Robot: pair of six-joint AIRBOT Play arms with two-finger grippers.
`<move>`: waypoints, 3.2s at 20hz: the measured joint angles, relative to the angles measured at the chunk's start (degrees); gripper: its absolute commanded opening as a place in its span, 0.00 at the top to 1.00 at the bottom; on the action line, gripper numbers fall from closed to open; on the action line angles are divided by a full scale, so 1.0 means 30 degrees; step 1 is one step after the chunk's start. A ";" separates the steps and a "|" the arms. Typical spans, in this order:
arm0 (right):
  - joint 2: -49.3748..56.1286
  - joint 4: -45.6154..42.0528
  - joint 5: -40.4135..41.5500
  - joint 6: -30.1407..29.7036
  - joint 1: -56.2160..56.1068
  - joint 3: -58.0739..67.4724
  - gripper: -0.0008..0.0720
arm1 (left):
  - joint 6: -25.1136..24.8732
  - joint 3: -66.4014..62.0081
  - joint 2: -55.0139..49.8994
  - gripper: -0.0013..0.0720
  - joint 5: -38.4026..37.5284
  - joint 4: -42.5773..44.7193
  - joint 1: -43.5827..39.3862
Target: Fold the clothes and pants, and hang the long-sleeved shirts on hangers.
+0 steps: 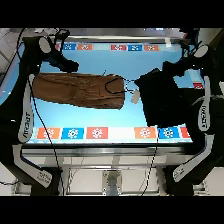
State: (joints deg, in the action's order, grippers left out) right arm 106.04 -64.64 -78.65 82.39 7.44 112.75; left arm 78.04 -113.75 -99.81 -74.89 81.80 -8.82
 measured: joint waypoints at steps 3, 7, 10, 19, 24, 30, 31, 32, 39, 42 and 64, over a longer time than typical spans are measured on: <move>0.0459 0.0962 -0.0772 -0.0867 -0.1617 -0.0146 0.45 | 0.0000 0.0000 0.0000 0.97 -0.0007 0.0000 -0.0007; 0.2135 0.3453 0.0889 -0.1290 -0.3147 -0.0211 0.45 | 0.0007 0.0000 0.0000 0.97 -0.0189 0.0000 0.0007; 0.3818 0.6324 0.1763 -0.1435 -0.3614 -0.0233 0.45 | 0.0000 0.0000 0.0000 0.97 -0.0233 0.0262 0.0015; 0.6470 0.9012 0.3381 -0.1661 -0.4306 -0.0233 0.45 | 0.0000 0.0080 -0.0976 0.97 -0.0663 0.2710 0.0197; 0.6936 0.9136 0.4459 -0.1472 -0.4648 -0.0233 0.46 | 0.0000 0.0153 -0.1756 0.97 -0.1209 0.2951 0.0226; 0.7053 0.8422 0.4918 -0.1239 -0.4969 0.0131 0.46 | 0.0000 0.0160 -0.1967 0.97 -0.1384 0.3024 0.0357; 0.7060 0.8036 0.4838 -0.1122 -0.4925 0.0408 0.46 | 0.0000 0.0160 -0.1974 0.97 -0.1399 0.3031 0.0393; 0.7060 0.7621 0.4656 -0.1027 -0.4845 0.0692 0.46 | 0.0000 0.0160 -0.1982 0.97 -0.1406 0.3031 0.0415; 0.7053 0.5756 0.2812 -0.0291 -0.4488 0.1246 0.45 | 0.0000 0.0160 -0.1996 0.97 -0.1413 0.3053 0.0568; 0.7067 0.5719 0.2499 -0.0240 -0.4823 0.1158 0.45 | -0.0007 0.0160 -0.1996 0.97 -0.1413 0.3038 0.0568; 0.1843 0.6543 -0.3861 0.0073 -0.3118 0.1457 0.95 | 0.0998 0.0248 -0.0758 0.97 -0.3716 0.0721 -0.0240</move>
State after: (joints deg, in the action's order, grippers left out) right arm 111.57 -45.01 -90.24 82.61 -1.91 117.12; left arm 81.03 -113.01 -102.08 -86.04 83.96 -9.54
